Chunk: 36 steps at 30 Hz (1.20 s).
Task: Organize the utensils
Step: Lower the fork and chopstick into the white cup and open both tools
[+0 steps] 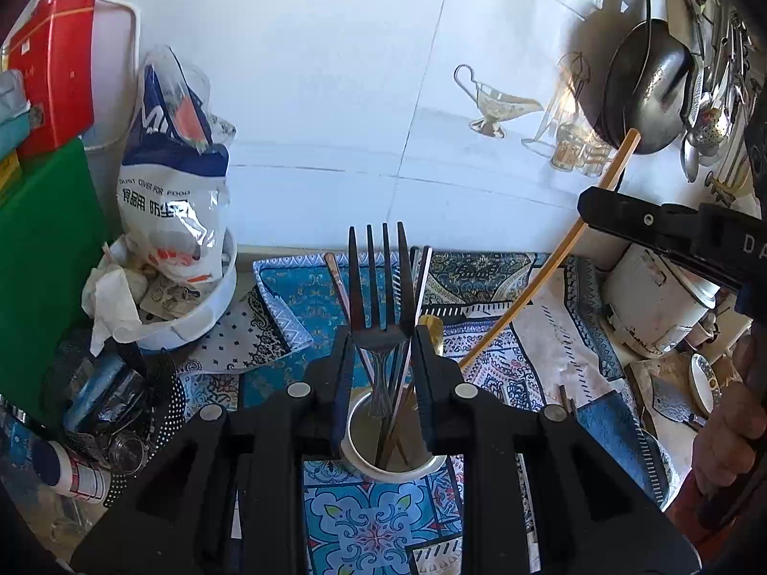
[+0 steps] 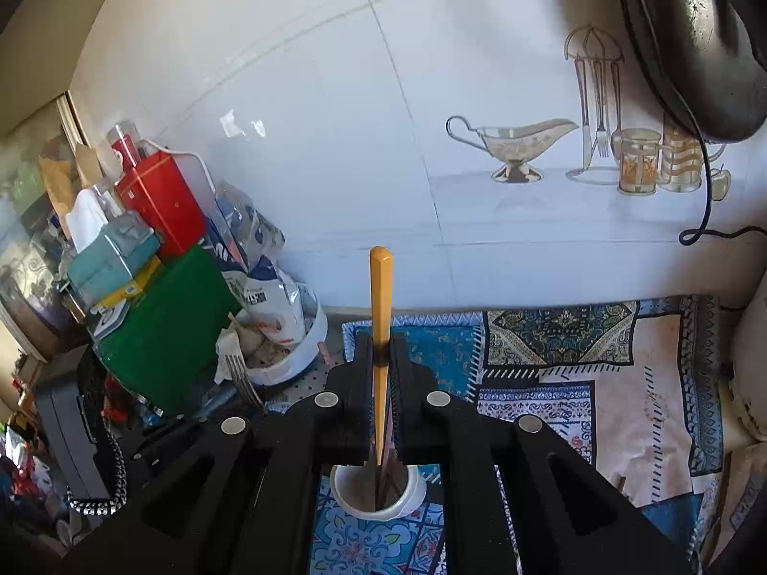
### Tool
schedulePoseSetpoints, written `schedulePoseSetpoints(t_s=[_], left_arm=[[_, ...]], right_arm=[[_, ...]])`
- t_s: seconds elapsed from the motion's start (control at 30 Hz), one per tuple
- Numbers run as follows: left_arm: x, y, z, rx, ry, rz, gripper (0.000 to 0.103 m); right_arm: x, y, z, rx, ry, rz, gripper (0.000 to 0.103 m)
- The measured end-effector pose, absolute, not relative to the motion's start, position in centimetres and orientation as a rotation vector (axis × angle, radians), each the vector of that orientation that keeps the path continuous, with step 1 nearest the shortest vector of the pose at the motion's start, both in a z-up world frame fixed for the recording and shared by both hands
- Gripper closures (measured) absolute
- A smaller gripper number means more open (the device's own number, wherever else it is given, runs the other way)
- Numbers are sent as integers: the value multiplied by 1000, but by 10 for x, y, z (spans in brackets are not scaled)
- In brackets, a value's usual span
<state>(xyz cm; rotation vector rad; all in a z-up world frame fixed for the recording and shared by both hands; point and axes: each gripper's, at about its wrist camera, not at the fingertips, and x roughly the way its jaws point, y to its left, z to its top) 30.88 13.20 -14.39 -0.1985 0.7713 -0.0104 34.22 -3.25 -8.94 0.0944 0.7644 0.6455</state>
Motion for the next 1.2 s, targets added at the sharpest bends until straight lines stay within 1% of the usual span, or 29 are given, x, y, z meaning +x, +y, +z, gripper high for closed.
schedulePoseSetpoints(t_s=[0.37,0.6,0.83,0.9,0.97,1.2], left_arm=[[326,133,-198,-218,944,-66,80],[330,132,-209,-203,996,-48,80],[325,131,-197,-206,989,-9,80],[320,131,-187,-215,961,1,80],[315,130,-176,-222,933,8,80],[300,109,-143,-200,860,18,80]], right_arm=[[346,-13,-148,22,946,616,97],[344,-3,-158,-32,976,625,96],[344,-9,-152,-25,993,655,95],[342,-14,-148,-26,983,653,87],[340,-21,-143,-34,963,645,82],[331,-47,-128,-58,908,626,80]])
